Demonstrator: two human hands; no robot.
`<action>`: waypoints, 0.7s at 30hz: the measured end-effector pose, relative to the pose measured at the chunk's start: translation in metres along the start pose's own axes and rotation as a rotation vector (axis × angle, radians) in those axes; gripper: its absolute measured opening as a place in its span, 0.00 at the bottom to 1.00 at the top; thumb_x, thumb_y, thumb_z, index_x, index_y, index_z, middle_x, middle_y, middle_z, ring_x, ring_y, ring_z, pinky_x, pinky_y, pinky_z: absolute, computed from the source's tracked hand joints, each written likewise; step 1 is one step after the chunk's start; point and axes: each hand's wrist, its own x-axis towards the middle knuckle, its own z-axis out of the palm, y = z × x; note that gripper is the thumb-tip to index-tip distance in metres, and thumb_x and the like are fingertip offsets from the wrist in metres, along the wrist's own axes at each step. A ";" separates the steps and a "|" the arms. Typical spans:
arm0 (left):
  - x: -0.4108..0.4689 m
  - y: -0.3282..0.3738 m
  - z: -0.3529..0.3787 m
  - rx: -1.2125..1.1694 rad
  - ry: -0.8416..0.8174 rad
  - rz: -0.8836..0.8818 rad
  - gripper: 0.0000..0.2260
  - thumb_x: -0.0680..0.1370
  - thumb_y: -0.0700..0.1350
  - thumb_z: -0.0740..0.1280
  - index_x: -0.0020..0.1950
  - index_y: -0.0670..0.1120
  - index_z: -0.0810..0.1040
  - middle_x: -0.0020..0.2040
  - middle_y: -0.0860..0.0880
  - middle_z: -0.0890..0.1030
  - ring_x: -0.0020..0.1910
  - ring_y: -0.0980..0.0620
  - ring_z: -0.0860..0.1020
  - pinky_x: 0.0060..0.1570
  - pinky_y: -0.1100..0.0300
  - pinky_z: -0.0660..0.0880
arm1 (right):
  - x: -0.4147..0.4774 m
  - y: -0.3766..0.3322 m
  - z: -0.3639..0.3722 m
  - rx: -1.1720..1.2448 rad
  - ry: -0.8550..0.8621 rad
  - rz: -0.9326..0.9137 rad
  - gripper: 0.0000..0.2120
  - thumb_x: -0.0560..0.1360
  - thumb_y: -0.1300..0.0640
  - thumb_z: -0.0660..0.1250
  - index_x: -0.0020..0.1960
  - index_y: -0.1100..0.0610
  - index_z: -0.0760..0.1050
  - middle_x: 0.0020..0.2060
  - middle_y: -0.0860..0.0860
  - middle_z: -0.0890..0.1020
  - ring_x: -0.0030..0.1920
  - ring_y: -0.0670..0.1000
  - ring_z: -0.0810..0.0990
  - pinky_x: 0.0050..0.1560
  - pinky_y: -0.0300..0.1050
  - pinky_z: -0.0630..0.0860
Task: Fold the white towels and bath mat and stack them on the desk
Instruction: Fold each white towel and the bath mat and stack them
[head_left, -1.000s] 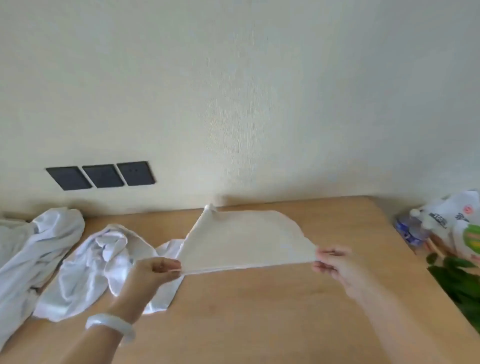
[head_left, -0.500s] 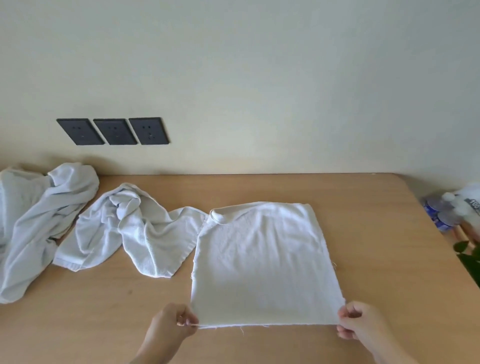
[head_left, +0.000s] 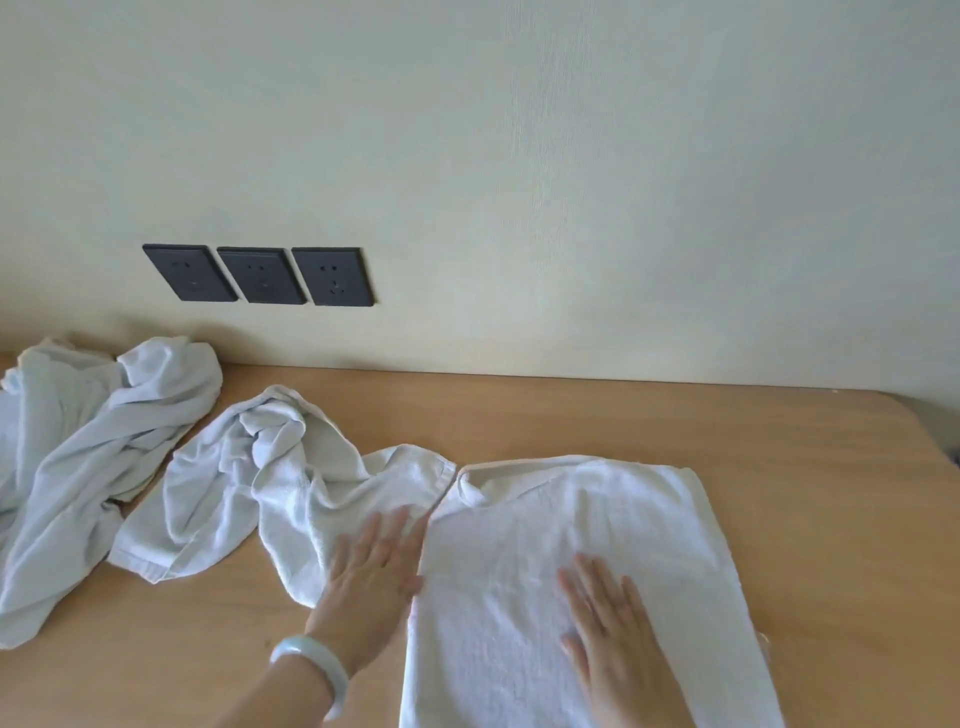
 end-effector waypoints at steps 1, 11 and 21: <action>0.008 -0.013 0.005 0.000 0.008 -0.049 0.33 0.73 0.63 0.33 0.78 0.56 0.37 0.77 0.58 0.38 0.78 0.49 0.42 0.75 0.46 0.46 | 0.001 0.002 0.008 0.003 0.004 -0.004 0.27 0.82 0.44 0.41 0.73 0.55 0.64 0.76 0.53 0.58 0.75 0.55 0.56 0.71 0.56 0.55; 0.028 0.060 0.010 -0.162 0.496 0.044 0.16 0.75 0.47 0.57 0.60 0.46 0.72 0.55 0.47 0.76 0.52 0.47 0.73 0.53 0.55 0.65 | 0.082 -0.037 -0.025 0.214 0.357 -0.009 0.10 0.77 0.49 0.58 0.53 0.53 0.74 0.50 0.48 0.79 0.52 0.51 0.74 0.52 0.43 0.66; 0.047 0.073 0.047 -0.190 0.416 0.141 0.21 0.77 0.45 0.56 0.67 0.43 0.77 0.67 0.46 0.77 0.68 0.52 0.71 0.66 0.54 0.66 | 0.191 -0.064 -0.019 0.190 0.017 -0.189 0.18 0.59 0.70 0.60 0.44 0.52 0.69 0.40 0.42 0.72 0.41 0.50 0.73 0.45 0.39 0.63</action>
